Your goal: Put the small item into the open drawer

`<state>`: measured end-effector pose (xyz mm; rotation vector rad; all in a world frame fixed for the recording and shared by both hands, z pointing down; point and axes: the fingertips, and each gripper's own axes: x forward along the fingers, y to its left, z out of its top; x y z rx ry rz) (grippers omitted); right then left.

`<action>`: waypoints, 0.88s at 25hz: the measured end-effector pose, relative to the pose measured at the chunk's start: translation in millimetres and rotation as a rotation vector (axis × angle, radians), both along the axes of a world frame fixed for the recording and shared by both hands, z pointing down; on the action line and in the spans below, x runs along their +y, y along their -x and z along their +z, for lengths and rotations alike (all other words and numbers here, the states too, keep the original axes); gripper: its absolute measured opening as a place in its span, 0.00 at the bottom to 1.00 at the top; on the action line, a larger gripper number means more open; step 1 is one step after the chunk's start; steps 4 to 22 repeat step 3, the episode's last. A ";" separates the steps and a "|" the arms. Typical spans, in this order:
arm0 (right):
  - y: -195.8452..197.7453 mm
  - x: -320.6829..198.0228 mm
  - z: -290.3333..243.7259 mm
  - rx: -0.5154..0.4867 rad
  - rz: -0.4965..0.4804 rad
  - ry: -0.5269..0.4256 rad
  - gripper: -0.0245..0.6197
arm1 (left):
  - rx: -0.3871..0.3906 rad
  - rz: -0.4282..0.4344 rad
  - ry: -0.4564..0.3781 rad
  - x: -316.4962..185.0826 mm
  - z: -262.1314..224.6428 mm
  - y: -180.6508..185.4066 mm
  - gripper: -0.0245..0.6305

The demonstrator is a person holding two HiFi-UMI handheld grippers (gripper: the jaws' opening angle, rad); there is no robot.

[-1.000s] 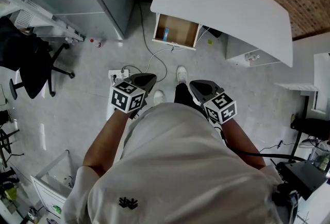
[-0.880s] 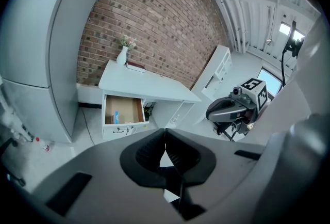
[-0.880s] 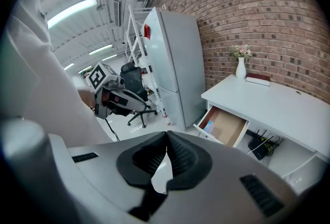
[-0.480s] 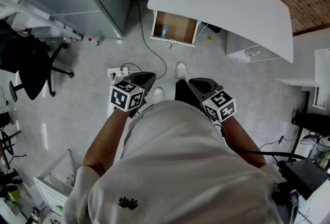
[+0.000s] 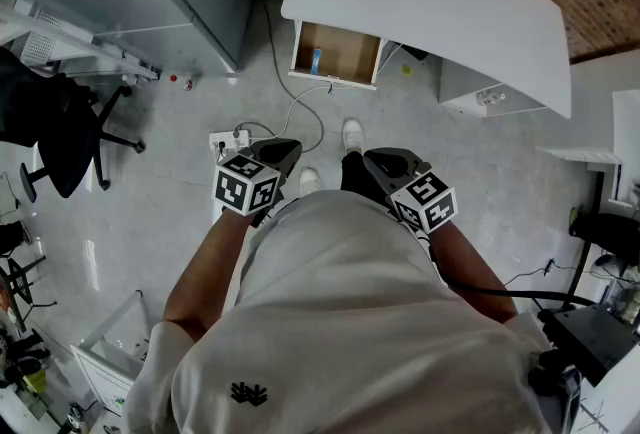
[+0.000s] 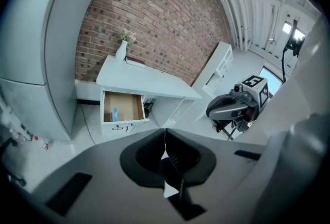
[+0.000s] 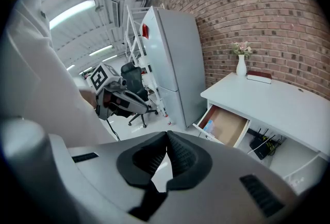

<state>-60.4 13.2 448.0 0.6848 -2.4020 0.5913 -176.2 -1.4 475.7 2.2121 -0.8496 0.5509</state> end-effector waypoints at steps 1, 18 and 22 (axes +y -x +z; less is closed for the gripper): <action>-0.7 -1.1 -0.3 0.000 0.000 -0.001 0.08 | 0.000 0.000 0.001 -1.1 -0.5 -0.4 0.07; -3.3 -3.5 0.1 0.002 0.000 -0.006 0.08 | -0.001 -0.001 0.002 -3.5 -1.5 -1.5 0.07; -3.3 -3.5 0.1 0.002 0.000 -0.006 0.08 | -0.001 -0.001 0.002 -3.5 -1.5 -1.5 0.07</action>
